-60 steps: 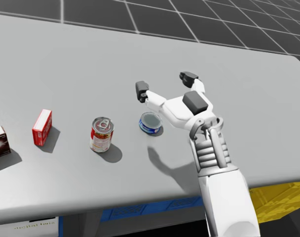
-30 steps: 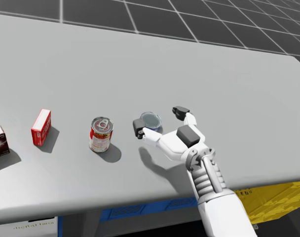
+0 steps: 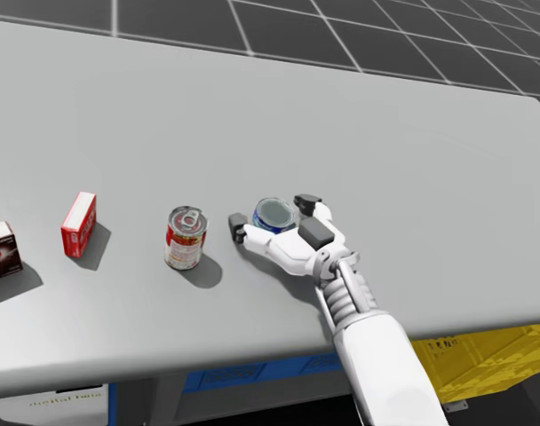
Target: Pick up the tuna fish can and lift it.
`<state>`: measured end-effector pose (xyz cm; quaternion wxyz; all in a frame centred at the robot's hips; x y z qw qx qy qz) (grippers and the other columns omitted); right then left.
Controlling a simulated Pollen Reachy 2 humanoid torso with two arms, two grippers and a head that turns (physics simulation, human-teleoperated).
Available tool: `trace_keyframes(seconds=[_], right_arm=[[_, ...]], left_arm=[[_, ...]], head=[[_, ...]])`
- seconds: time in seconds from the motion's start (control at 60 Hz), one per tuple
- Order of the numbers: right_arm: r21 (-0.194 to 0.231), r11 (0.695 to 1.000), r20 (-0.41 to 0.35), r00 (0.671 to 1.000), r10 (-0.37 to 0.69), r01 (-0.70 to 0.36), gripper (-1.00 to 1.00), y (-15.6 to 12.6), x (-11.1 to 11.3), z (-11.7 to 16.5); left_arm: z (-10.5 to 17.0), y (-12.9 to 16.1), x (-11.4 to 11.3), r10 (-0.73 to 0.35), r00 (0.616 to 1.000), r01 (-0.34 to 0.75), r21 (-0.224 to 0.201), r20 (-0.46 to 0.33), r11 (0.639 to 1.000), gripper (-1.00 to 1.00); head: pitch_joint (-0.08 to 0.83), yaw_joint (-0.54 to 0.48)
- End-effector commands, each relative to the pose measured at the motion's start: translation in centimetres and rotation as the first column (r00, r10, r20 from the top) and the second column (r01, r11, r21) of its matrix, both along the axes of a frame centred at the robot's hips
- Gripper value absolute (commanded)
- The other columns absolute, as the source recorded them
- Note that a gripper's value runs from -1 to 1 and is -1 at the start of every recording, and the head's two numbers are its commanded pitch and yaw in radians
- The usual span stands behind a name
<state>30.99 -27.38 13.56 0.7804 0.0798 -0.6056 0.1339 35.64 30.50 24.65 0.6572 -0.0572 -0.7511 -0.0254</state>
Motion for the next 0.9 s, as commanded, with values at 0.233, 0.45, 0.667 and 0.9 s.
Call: trace_keyframes(seconds=[0.233, 0.45, 0.667, 0.9], right_arm=[[0.034, 0.999, -0.088, 0.996, 0.002, 0.0, 0.97, -0.4, 0.7, -0.7], [0.022, 1.0, -0.076, 0.997, -0.006, 0.007, 1.0, -0.5, 0.6, -0.8], [0.006, 1.0, -0.062, 0.998, -0.01, 0.011, 1.0, -0.5, 0.6, -0.9], [0.005, 1.0, -0.029, 1.0, -0.008, 0.008, 1.0, -0.4, 0.4, 0.3]], left_arm=[[0.0, 0.0, -0.1, 0.0, 1.0, 0.0, -0.001, 0.002, 1.0, -1.0], [0.1, -0.1, -0.1, 0.001, 1.0, -0.001, 0.0, 0.003, 1.0, -1.0], [0.1, -0.2, -0.2, 0.002, 1.0, -0.002, 0.0, 0.002, 1.0, -1.0], [0.1, -0.2, -0.3, 0.005, 1.0, -0.005, -0.005, 0.002, 1.0, -1.0]], head=[[0.671, -0.36], [0.589, -0.37], [0.414, -0.37], [0.339, -0.37]])
